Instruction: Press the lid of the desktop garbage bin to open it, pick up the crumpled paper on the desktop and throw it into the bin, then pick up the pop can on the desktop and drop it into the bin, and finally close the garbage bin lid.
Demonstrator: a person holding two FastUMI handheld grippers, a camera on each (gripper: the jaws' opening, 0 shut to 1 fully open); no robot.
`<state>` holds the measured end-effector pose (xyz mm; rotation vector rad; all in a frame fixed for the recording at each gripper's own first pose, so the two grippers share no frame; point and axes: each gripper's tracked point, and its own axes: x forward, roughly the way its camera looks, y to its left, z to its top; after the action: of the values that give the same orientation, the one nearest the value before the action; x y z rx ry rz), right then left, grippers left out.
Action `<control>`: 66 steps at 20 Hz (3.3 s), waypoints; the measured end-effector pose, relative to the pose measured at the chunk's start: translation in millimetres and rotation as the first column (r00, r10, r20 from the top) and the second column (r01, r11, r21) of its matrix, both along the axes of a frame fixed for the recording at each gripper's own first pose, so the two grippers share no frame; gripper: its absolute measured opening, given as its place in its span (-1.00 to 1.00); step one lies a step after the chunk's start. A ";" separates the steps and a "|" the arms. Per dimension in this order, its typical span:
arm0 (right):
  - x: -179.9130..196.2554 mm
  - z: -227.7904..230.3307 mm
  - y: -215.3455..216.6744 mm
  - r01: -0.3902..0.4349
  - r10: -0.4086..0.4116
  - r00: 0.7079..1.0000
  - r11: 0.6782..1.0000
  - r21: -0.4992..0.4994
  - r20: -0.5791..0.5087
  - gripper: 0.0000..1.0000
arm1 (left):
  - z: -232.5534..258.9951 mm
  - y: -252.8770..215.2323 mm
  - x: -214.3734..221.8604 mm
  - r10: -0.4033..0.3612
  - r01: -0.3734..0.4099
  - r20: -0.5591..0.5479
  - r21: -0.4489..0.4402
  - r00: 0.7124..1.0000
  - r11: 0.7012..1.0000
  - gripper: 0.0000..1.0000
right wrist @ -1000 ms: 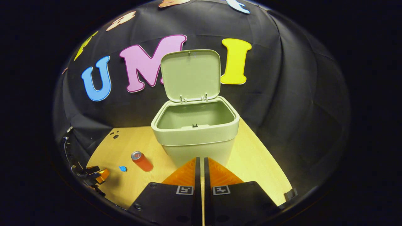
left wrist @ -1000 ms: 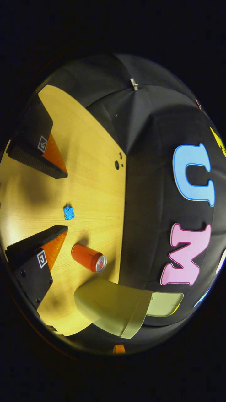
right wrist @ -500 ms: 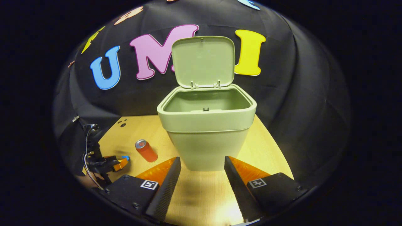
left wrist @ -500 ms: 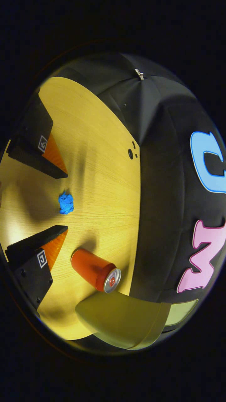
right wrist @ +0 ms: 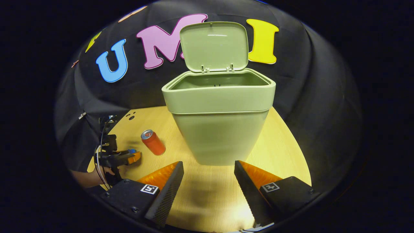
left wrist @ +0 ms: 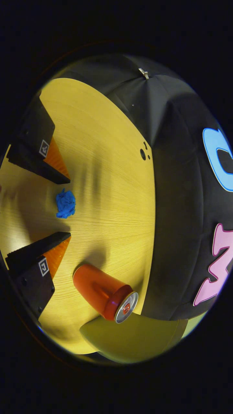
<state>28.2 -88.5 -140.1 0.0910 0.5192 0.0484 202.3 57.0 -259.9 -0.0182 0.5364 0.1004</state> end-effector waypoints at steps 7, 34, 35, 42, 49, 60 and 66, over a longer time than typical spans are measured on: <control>-19.2 7.0 5.6 0.042 -0.042 0.999 0.999 0.006 0.028 0.98 | -0.6 3.0 7.1 -0.003 0.003 0.004 -0.010 1.000 1.000 0.43; -104.2 8.3 16.7 0.092 -0.094 0.990 0.995 0.024 0.102 0.98 | 209.4 -42.8 -88.6 -0.267 0.261 0.365 0.067 0.892 0.963 -0.39; -101.6 6.0 12.0 0.093 -0.096 0.991 0.995 0.032 0.098 0.98 | 221.9 -54.2 -90.2 -0.277 0.273 0.377 0.064 0.884 0.960 -0.39; -80.8 -1.2 -20.1 0.062 -0.067 0.994 0.997 0.053 0.088 0.98 | 310.5 -169.4 -73.8 -0.393 0.405 0.471 0.081 0.790 0.911 -0.39; -67.8 -4.1 -33.4 -0.016 0.016 0.996 1.000 0.003 0.085 0.98 | 333.6 -300.9 -55.1 -0.538 0.564 0.477 0.103 0.695 0.819 -0.39; -74.8 -12.0 -59.9 -0.018 0.020 0.997 0.999 -0.037 0.069 0.98 | 286.3 -364.3 -29.2 -0.598 0.626 0.366 0.054 0.713 0.778 -0.29; -71.1 -10.1 -64.1 -0.012 0.014 0.997 0.999 -0.039 0.069 0.98 | 292.7 -357.6 -27.6 -0.577 0.605 0.393 0.064 0.716 0.794 0.70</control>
<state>-43.0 -152.6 -150.2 0.0485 0.4508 0.0540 174.7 -300.5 32.8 0.0668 0.1156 -0.5522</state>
